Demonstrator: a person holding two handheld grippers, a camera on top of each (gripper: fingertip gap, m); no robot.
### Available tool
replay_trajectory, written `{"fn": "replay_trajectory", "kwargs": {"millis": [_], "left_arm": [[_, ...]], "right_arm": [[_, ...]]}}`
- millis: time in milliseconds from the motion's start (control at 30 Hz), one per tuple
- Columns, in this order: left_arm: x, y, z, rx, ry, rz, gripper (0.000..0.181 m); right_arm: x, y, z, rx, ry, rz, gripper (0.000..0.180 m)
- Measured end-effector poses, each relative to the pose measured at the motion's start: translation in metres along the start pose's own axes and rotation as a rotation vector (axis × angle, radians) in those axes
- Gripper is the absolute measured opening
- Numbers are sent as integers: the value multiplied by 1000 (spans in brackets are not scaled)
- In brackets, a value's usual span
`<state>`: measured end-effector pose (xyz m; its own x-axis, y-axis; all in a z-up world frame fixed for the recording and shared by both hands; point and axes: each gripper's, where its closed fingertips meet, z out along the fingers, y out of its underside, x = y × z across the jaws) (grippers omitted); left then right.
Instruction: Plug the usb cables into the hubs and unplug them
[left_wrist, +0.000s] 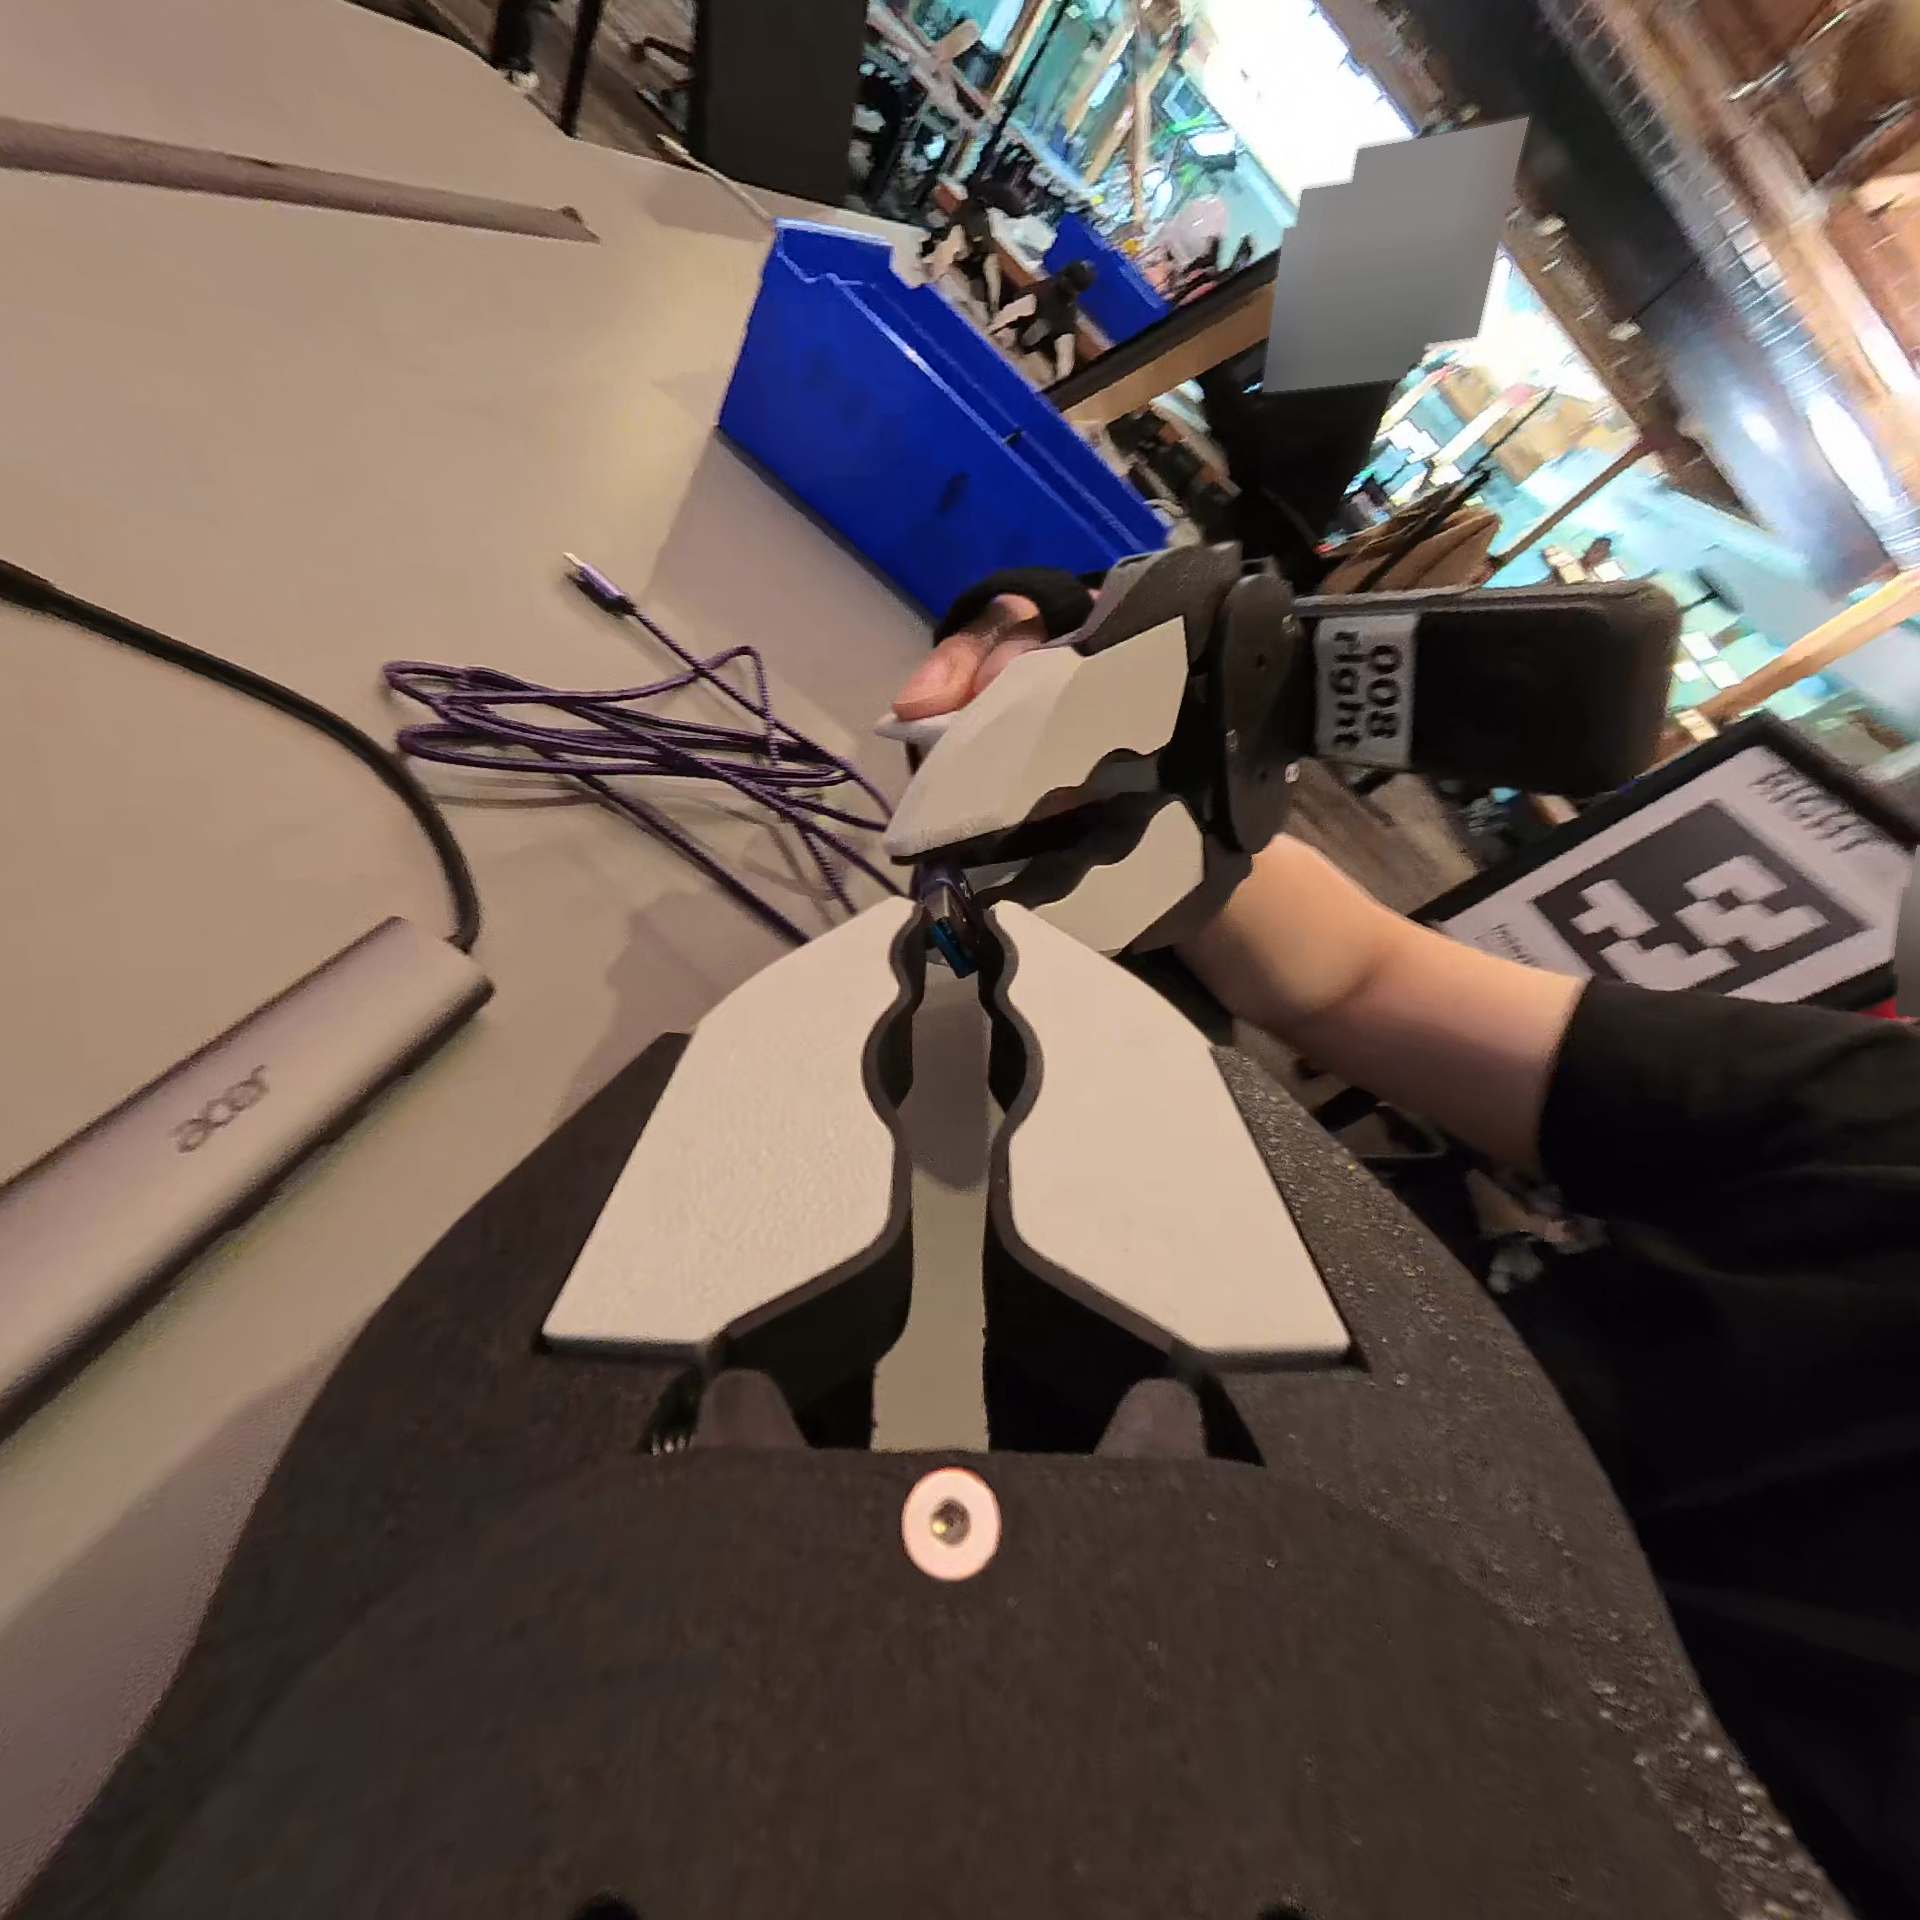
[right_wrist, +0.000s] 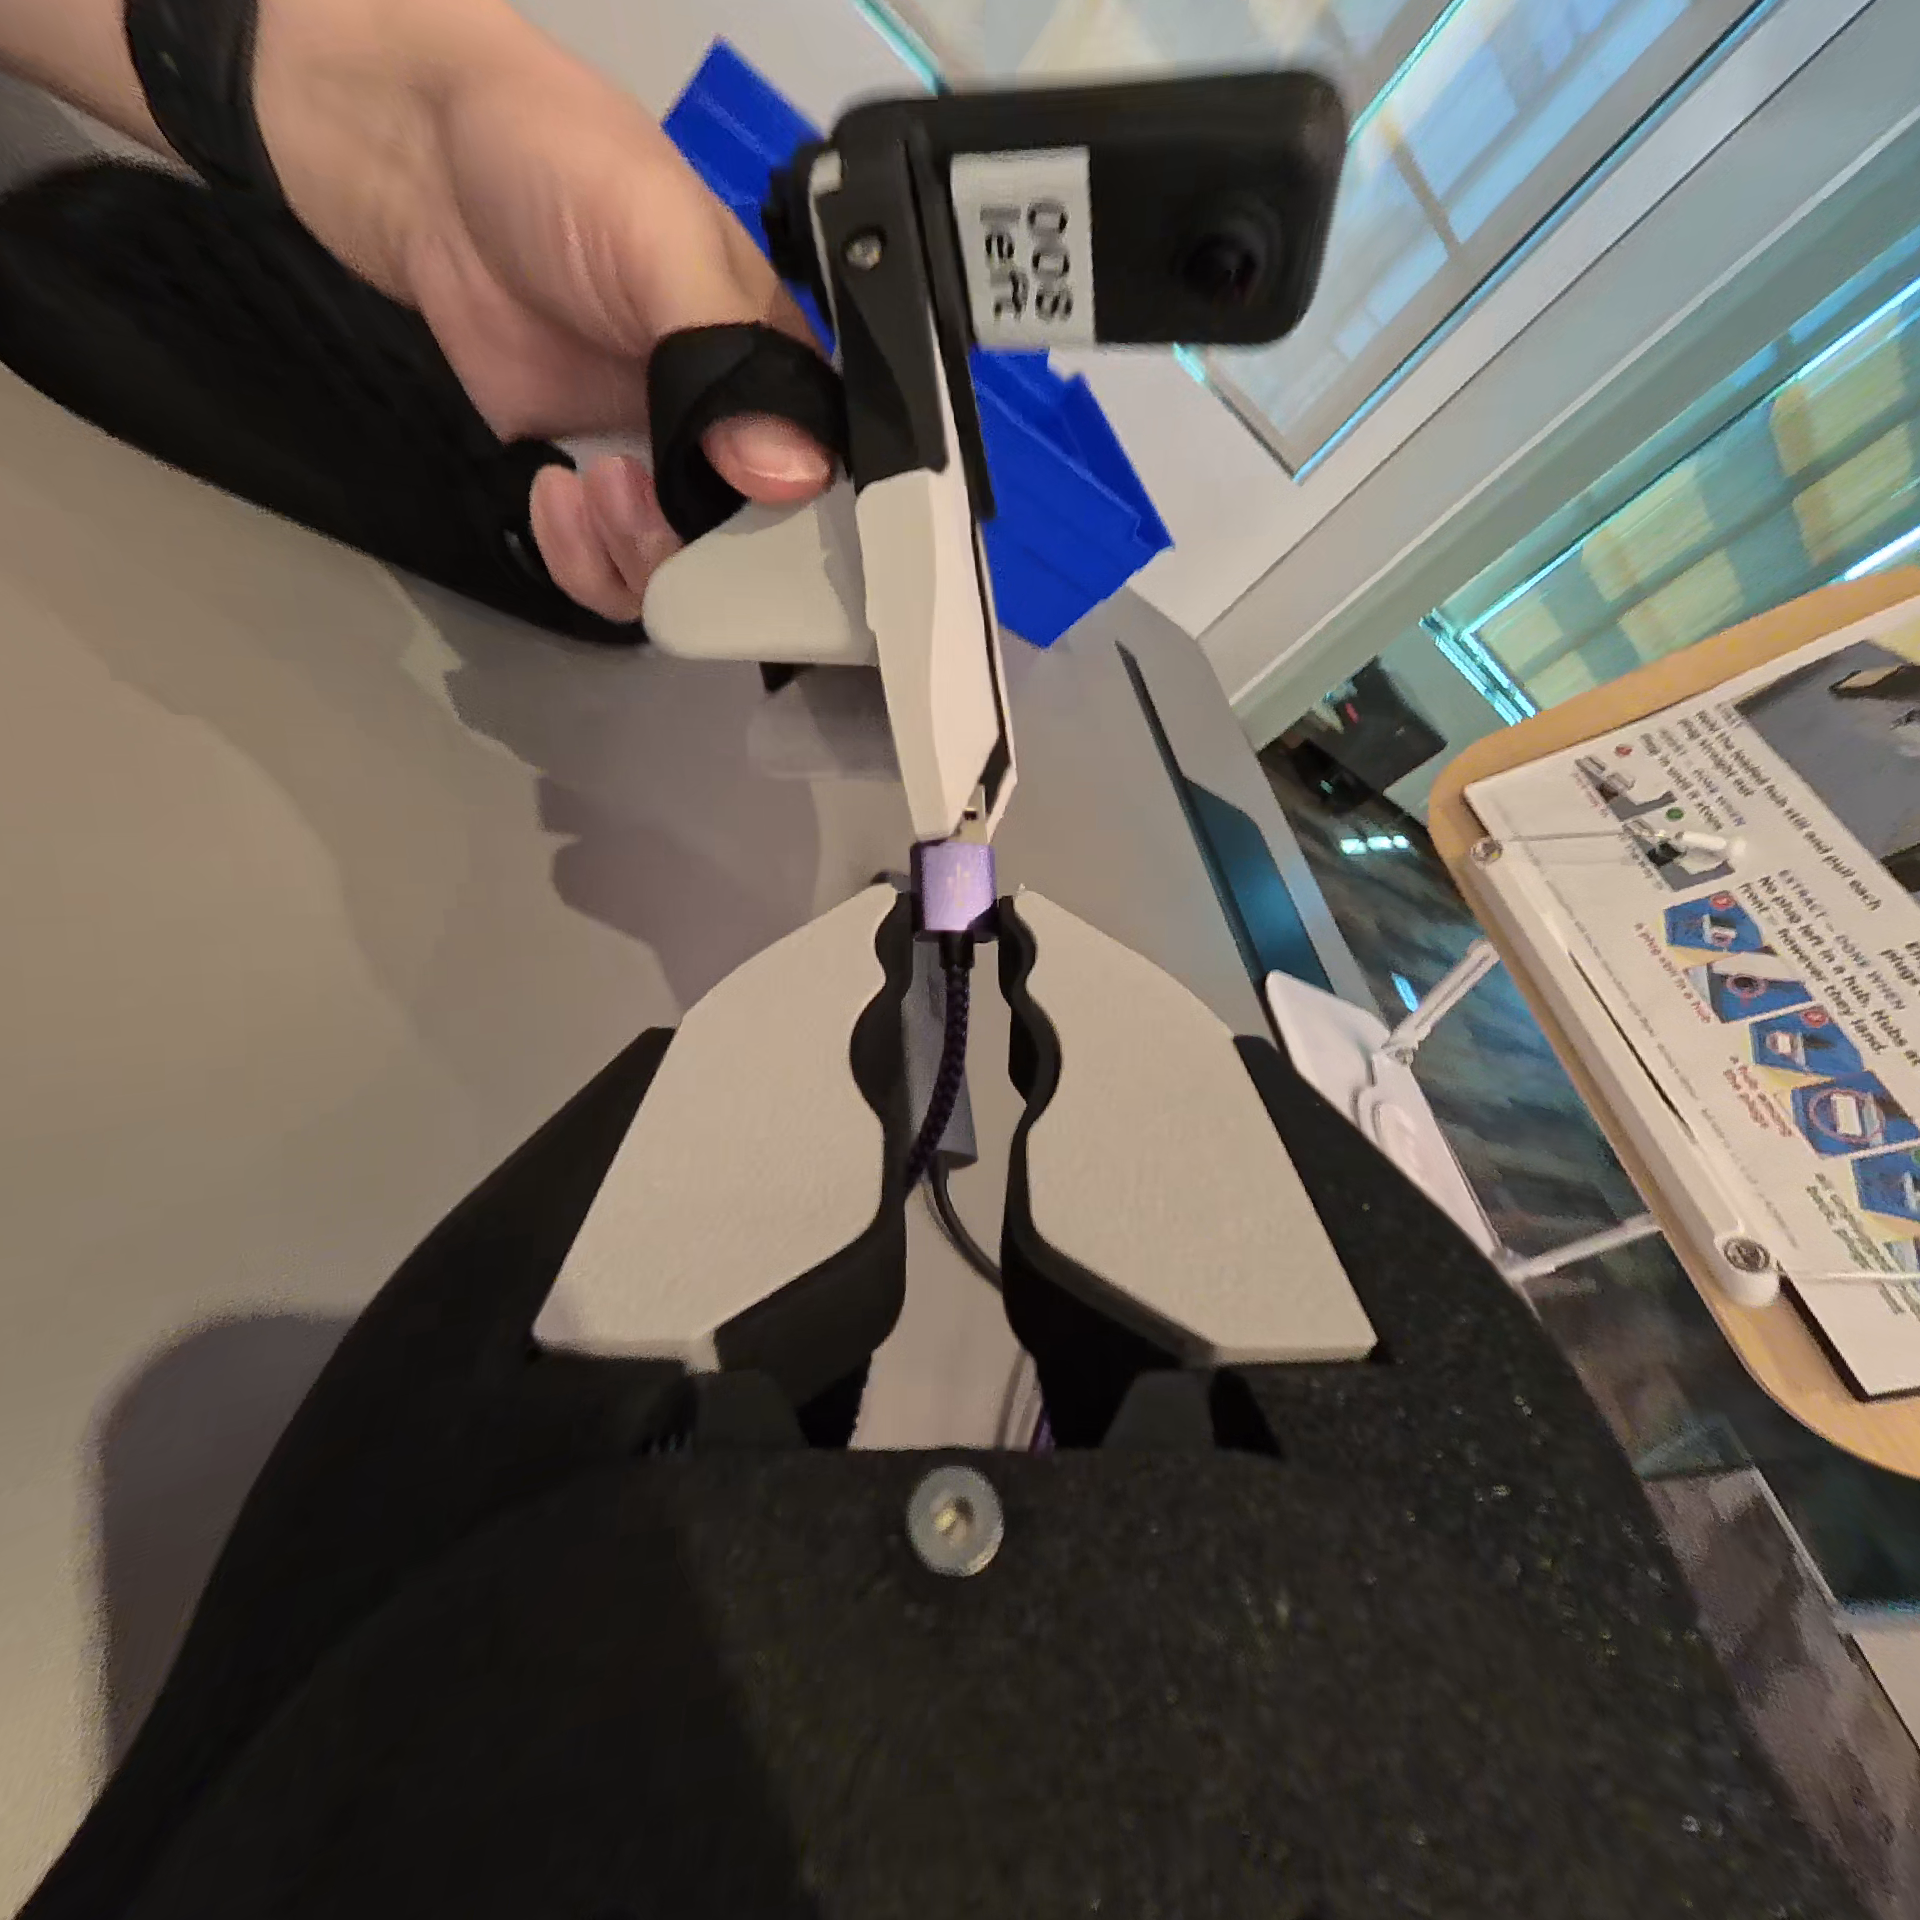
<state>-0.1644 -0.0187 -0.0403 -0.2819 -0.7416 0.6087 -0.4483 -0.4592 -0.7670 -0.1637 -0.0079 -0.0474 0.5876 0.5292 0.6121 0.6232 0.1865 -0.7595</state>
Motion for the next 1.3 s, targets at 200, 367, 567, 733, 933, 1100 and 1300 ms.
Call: {"fn": "replay_trajectory", "kwargs": {"millis": [200,367,567,733,933,1100,1300], "left_arm": [[18,-5,-6,41,143,-61,4],[23,-10,-6,72,169,-107,4],[27,-16,-9,126,248,-214,4],[32,-13,-7,114,270,-212,4],[37,-14,-7,114,304,-226,4],[39,-14,-5,118,322,-241,4],[40,-12,-4,109,320,-236,4]], "right_arm": [[0,-19,-7,159,-18,114,38],[1,-29,-10,208,62,-2,33],[7,-33,-12,193,199,-103,22],[5,-37,-12,232,166,-65,23],[7,-42,-17,262,177,-65,16],[6,-42,-16,260,174,-67,18],[5,-41,-15,251,163,-59,16]]}}
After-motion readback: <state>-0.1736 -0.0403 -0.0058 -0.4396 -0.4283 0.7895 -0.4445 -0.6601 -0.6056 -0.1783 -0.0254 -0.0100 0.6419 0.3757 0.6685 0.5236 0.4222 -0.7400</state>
